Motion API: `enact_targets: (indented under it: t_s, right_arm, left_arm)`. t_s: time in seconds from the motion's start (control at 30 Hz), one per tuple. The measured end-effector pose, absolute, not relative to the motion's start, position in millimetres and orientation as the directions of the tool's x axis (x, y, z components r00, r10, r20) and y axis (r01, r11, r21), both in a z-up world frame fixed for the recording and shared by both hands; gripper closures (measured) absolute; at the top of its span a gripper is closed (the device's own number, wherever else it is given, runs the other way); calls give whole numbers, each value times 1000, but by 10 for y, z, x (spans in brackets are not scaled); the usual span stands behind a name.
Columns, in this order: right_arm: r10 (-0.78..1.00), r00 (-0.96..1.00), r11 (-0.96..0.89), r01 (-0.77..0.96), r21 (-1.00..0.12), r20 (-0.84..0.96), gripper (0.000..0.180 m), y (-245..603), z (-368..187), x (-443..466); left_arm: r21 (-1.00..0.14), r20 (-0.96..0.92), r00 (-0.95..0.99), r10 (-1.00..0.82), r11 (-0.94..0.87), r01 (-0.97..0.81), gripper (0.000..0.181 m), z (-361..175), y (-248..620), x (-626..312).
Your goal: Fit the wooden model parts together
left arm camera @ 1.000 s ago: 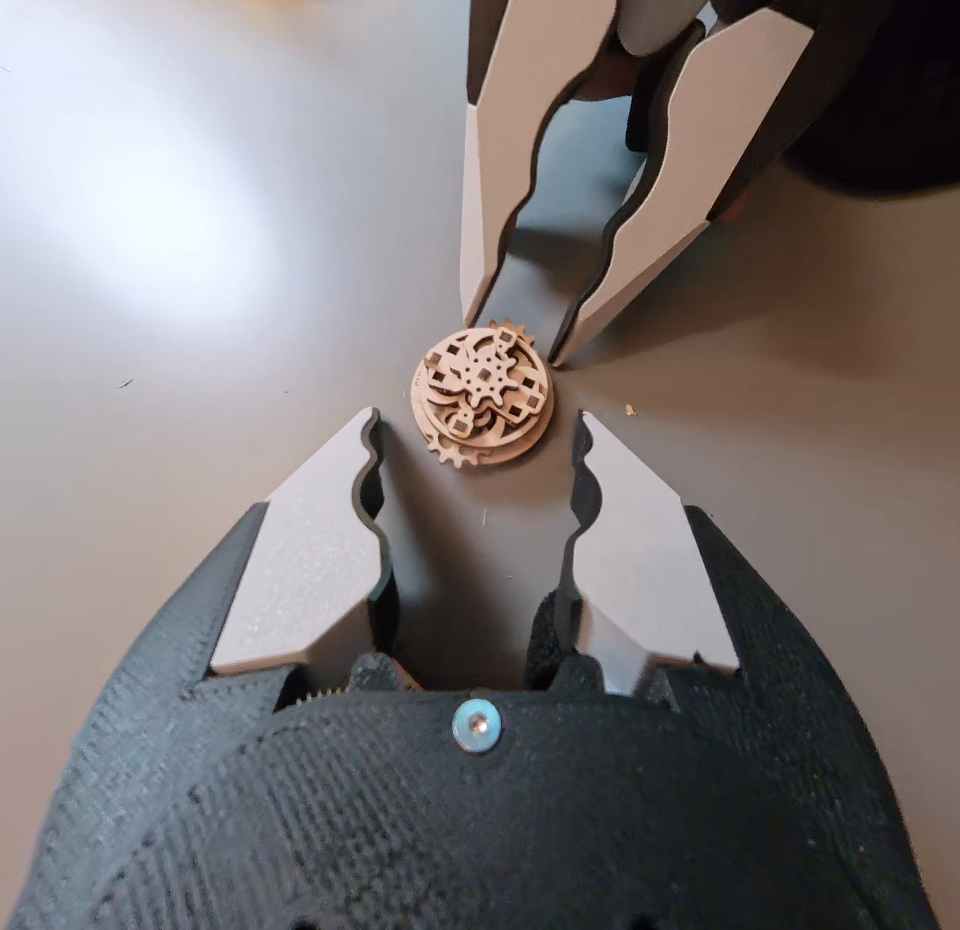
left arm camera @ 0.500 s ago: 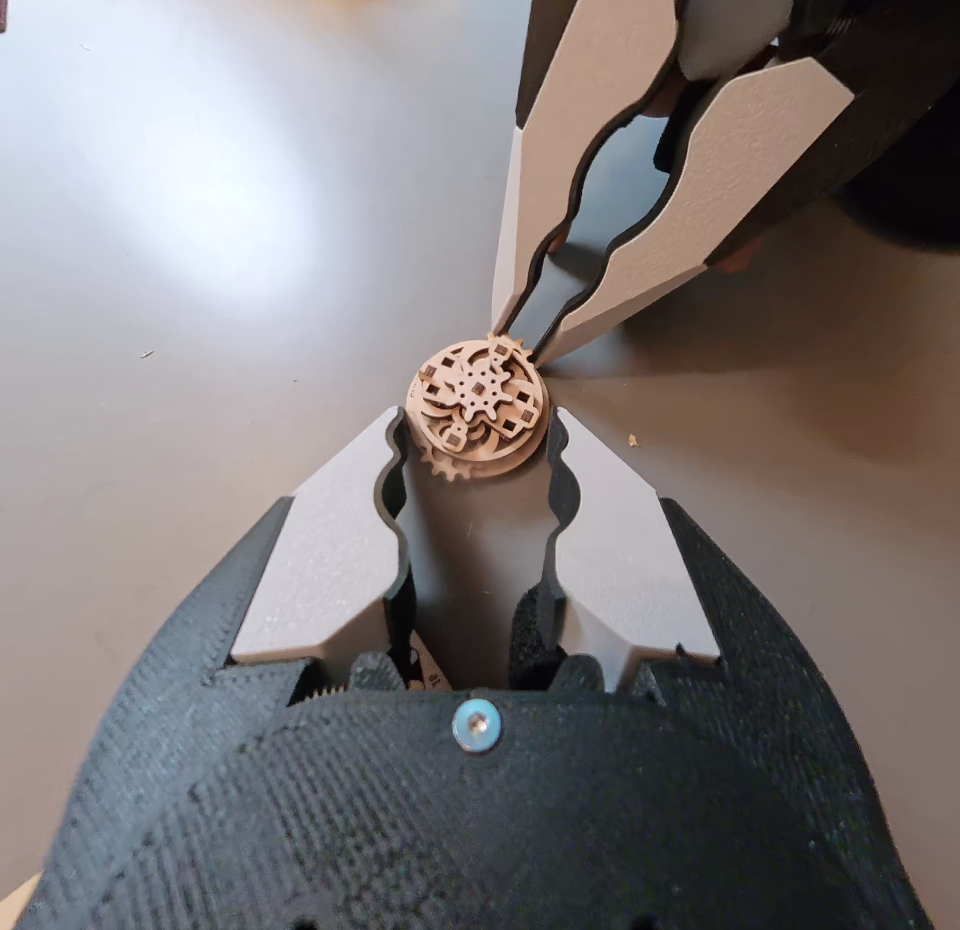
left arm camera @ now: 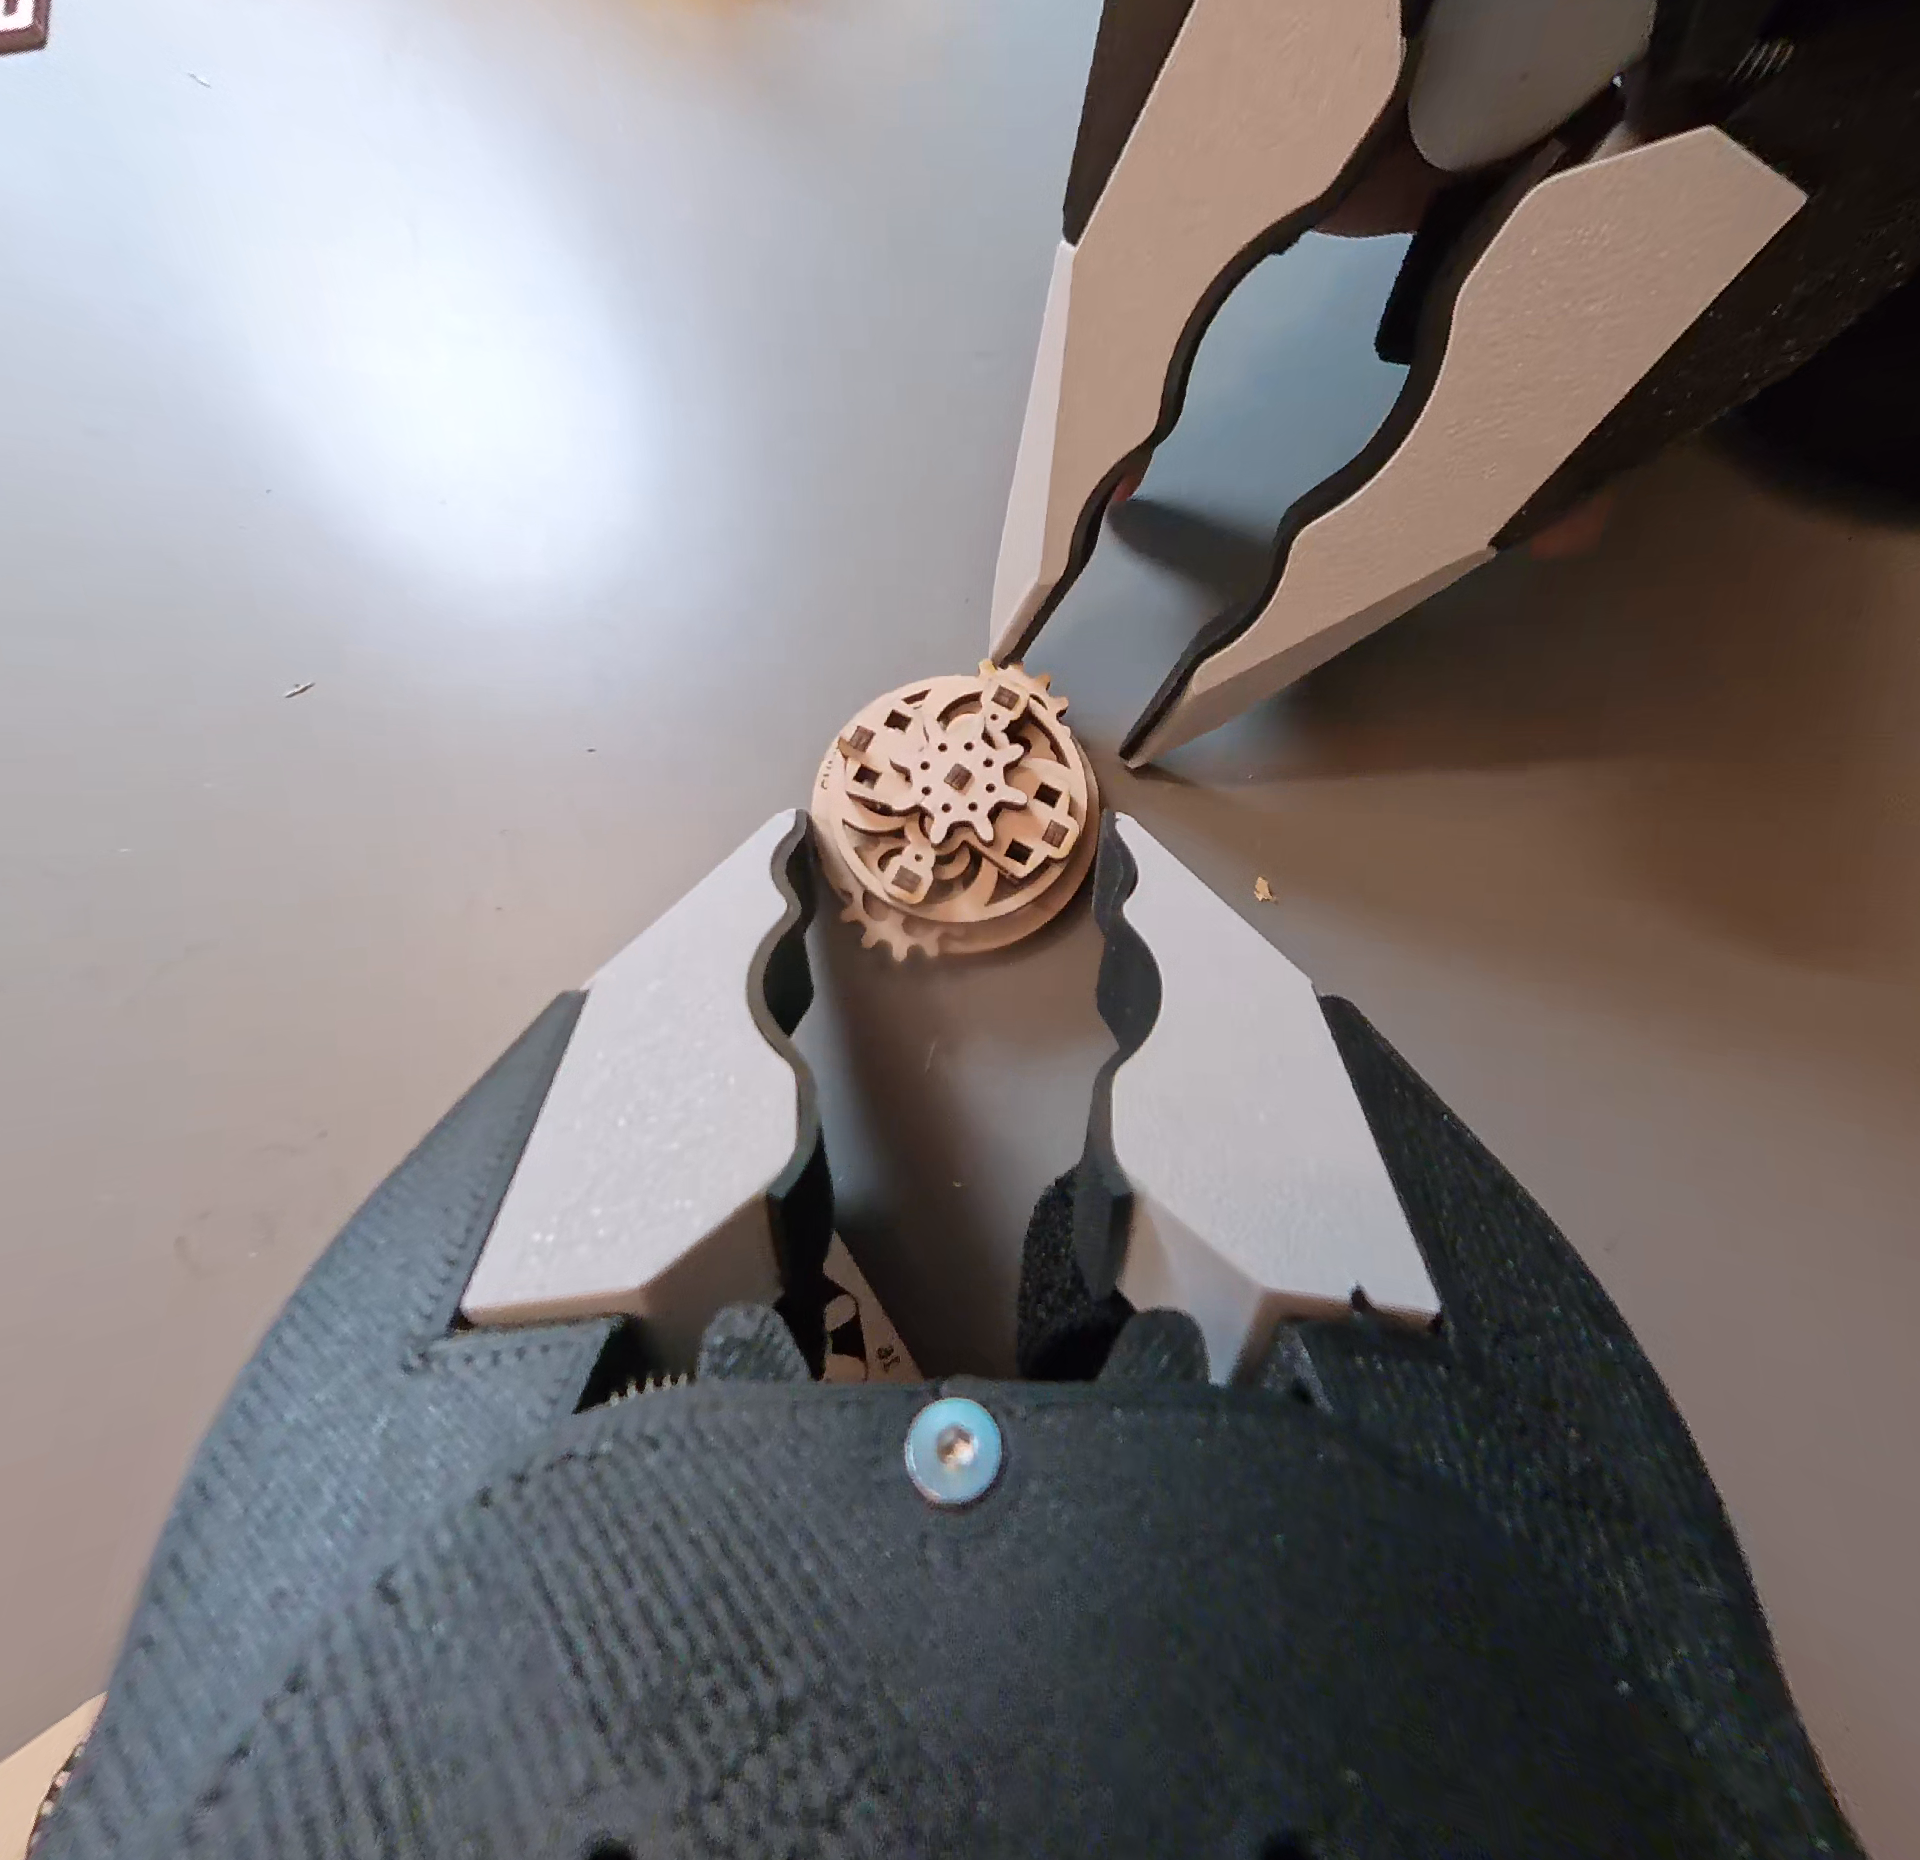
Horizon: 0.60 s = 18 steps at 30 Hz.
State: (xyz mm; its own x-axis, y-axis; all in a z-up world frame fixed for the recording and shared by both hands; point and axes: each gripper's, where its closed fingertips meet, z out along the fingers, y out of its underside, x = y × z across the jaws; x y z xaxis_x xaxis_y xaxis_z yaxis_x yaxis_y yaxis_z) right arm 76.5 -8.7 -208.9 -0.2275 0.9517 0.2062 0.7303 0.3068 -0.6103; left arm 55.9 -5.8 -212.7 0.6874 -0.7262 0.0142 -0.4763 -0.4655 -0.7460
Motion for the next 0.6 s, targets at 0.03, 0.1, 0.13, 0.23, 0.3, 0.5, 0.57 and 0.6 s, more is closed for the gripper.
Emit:
enact_targets:
  t_s: [0.03,0.1,0.13,0.23,0.3,0.5,0.57,0.6]
  right_arm:
    - [953,-227,302,733,-610,200,155,-93,-2089,767]
    - [955,-225,297,736,-608,195,154,-99,-2089,773]
    - [955,-224,296,739,-606,193,154,-101,-2089,777]
    - [956,-222,295,743,-601,194,154,-104,-2090,782]
    - [958,-217,286,742,-606,187,156,-98,-2091,779]
    - [972,-203,231,709,-667,120,159,-74,-2067,758]
    - [974,-197,219,698,-682,110,159,-49,-2040,762]
    - [973,-200,225,697,-681,118,158,-28,-2038,776]
  left_arm:
    - [-746,15,688,-725,-467,-475,128,-2127,-58,560]
    - [-746,17,690,-723,-469,-473,128,-2128,-62,563]
    - [-746,17,690,-723,-469,-473,128,-2128,-64,568]
    - [-745,21,693,-721,-473,-470,128,-2127,-65,571]
    - [-745,23,692,-721,-474,-470,128,-2127,-66,571]
    - [-746,26,688,-725,-472,-470,128,-2125,-67,576]
    - [-746,27,685,-728,-471,-471,128,-2124,-72,579]
    - [-746,26,684,-729,-470,-472,128,-2124,-75,579]
